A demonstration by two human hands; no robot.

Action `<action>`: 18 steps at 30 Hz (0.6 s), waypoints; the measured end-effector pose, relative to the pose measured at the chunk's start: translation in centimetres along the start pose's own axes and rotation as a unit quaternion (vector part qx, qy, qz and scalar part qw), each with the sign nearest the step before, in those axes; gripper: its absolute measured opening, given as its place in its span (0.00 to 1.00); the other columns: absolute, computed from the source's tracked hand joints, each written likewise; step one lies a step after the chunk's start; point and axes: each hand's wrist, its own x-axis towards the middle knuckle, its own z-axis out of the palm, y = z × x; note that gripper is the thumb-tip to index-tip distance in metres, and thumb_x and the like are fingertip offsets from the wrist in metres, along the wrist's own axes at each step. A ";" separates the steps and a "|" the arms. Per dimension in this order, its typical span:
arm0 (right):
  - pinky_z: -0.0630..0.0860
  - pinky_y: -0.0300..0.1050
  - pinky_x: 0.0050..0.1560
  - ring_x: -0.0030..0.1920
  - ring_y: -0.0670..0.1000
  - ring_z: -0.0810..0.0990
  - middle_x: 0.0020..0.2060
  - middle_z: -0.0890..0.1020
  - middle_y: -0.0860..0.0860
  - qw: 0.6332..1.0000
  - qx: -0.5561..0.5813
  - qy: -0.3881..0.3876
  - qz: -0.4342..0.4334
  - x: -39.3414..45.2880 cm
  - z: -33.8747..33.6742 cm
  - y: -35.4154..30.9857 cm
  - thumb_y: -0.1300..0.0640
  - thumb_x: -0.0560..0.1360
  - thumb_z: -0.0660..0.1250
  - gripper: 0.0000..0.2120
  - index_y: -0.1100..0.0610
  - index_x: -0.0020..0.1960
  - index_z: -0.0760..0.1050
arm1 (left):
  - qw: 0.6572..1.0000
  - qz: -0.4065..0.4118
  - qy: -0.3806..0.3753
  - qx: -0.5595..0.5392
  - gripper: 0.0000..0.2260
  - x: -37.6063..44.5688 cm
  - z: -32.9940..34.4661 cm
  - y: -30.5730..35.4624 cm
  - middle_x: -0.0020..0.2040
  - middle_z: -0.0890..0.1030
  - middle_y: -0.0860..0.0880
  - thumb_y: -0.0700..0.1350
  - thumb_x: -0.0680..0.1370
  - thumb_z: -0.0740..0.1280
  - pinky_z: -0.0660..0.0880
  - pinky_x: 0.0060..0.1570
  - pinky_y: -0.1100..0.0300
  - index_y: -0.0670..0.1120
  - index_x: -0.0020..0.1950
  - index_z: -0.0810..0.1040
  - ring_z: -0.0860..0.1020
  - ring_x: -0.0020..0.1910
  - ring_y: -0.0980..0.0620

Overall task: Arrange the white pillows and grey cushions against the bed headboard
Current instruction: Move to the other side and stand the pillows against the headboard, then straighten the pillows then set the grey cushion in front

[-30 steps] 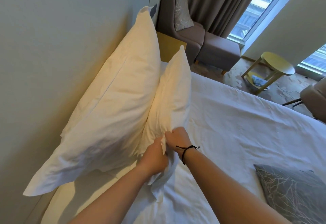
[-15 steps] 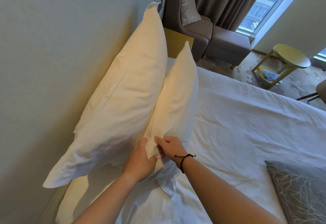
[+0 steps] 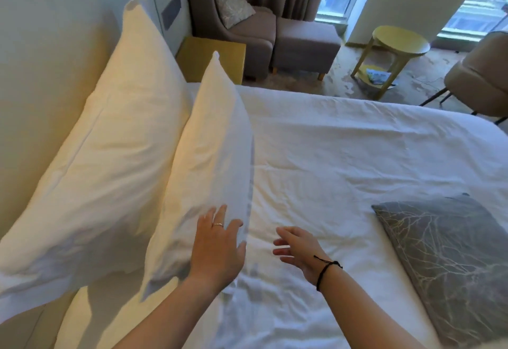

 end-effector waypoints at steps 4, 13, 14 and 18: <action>0.80 0.47 0.46 0.47 0.51 0.83 0.52 0.82 0.53 0.995 -0.014 0.094 -0.016 2.0 -11.2 3.6 0.46 0.75 0.69 0.17 0.54 0.60 0.76 | 0.991 0.028 -0.105 -0.072 0.16 1.8 3.8 5.8 0.76 0.64 0.47 0.56 0.78 0.63 0.58 0.73 0.53 0.55 0.66 0.72 0.54 0.77 0.46; 0.71 0.55 0.64 0.68 0.59 0.70 0.72 0.66 0.57 0.922 -0.217 0.300 0.110 3.2 -36.5 18.2 0.47 0.72 0.72 0.36 0.54 0.74 0.61 | 0.946 0.163 -0.278 -0.006 0.18 6.3 11.2 20.2 0.74 0.66 0.56 0.57 0.79 0.62 0.68 0.66 0.57 0.58 0.69 0.69 0.60 0.74 0.55; 0.69 0.56 0.67 0.71 0.59 0.67 0.75 0.63 0.56 0.909 -0.241 0.314 0.130 3.1 -38.3 19.6 0.46 0.71 0.72 0.39 0.53 0.76 0.59 | 0.947 0.148 -0.284 -0.025 0.18 6.8 11.7 21.6 0.73 0.67 0.57 0.56 0.79 0.62 0.70 0.64 0.56 0.58 0.69 0.69 0.62 0.73 0.55; 0.61 0.61 0.72 0.76 0.58 0.58 0.79 0.53 0.57 0.890 -0.261 0.320 0.193 4.0 -42.5 23.6 0.42 0.68 0.75 0.48 0.49 0.78 0.51 | 0.948 0.117 -0.291 -0.061 0.17 8.4 14.6 25.5 0.70 0.69 0.59 0.55 0.80 0.62 0.71 0.58 0.57 0.59 0.68 0.69 0.65 0.70 0.56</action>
